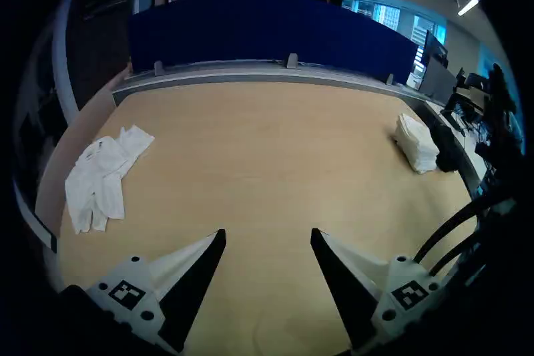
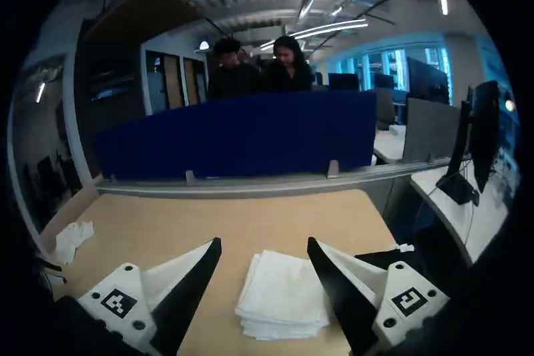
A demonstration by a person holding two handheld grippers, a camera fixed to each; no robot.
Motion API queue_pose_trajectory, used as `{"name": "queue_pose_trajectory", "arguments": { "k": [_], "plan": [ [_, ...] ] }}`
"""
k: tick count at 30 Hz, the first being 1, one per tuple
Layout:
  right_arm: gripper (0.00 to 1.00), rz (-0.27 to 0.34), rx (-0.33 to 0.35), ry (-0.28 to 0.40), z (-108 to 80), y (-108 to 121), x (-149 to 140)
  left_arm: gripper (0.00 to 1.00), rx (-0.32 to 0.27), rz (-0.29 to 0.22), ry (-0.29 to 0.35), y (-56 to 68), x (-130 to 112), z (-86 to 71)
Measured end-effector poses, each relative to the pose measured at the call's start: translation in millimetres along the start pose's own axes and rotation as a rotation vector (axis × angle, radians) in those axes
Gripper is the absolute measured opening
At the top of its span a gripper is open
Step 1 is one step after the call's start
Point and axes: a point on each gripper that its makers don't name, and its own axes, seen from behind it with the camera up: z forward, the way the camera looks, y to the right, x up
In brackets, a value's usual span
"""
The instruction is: Fold towel
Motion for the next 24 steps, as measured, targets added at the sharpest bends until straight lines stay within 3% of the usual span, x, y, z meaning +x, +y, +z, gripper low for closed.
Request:
{"name": "queue_pose_trajectory", "arguments": {
  "k": [6,14,24],
  "plan": [
    [1.00,0.022,-0.020,0.081,-26.3,-17,2,0.94,-0.005,0.019,0.022,0.0,9,-0.2],
    [1.00,0.001,-0.077,0.186,-60.9,-29,8,0.94,-0.014,0.034,0.055,2.8,17,-1.1],
    [1.00,-0.015,-0.098,0.189,-72.3,-42,-1,0.94,0.004,0.038,0.142,-0.6,46,-0.9]
  ]
}}
